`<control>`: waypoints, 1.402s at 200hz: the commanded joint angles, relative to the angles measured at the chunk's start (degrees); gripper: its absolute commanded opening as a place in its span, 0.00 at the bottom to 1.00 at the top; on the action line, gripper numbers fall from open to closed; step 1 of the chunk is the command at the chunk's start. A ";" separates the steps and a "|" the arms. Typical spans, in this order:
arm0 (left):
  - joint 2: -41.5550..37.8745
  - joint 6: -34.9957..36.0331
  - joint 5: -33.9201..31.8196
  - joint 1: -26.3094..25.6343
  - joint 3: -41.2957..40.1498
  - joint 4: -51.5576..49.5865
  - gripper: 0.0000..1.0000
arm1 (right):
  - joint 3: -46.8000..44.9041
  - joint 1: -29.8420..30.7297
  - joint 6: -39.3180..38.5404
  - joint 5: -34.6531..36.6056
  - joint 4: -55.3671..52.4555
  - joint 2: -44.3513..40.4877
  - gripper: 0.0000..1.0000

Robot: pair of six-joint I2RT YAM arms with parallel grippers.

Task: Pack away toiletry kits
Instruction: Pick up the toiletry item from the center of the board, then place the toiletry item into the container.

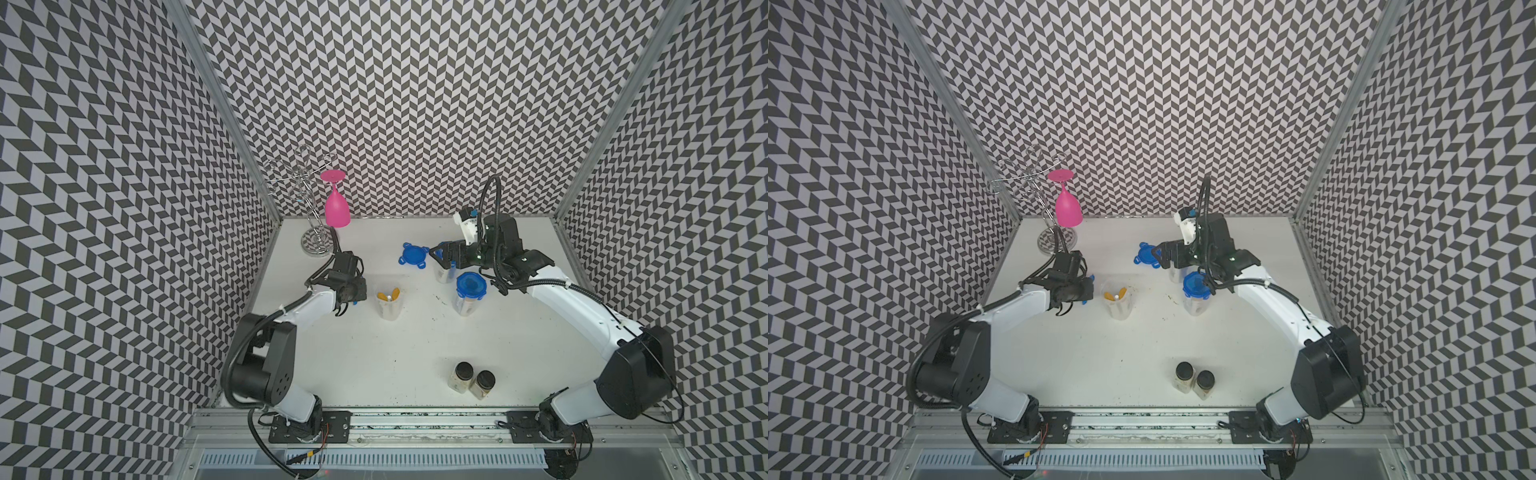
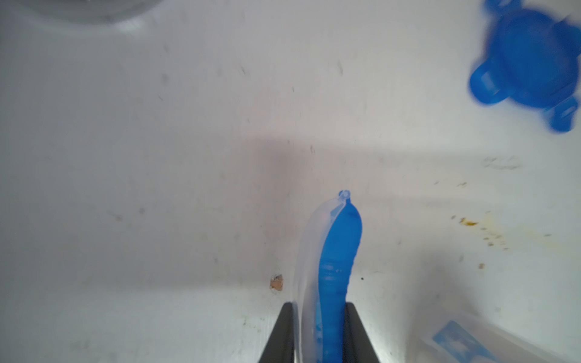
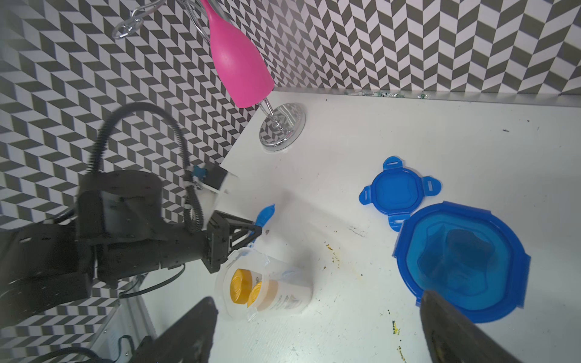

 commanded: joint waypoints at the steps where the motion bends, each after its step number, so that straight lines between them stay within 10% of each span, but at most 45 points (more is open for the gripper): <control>1: -8.76 0.64 1.07 -0.05 1.60 -0.35 0.03 | 2.74 -0.14 4.14 -8.33 -1.04 0.43 0.98; 80: -27.95 3.46 21.61 -3.26 -5.24 11.53 0.04 | 0.57 9.12 13.36 -21.74 17.53 4.21 1.00; 151: -30.41 3.27 24.29 -6.47 -6.25 11.53 0.03 | 5.63 13.41 17.78 -27.19 25.94 13.86 0.92; 280: -32.47 4.11 26.71 -6.64 -8.80 10.64 0.02 | 8.01 13.93 20.55 -25.56 27.94 17.27 0.25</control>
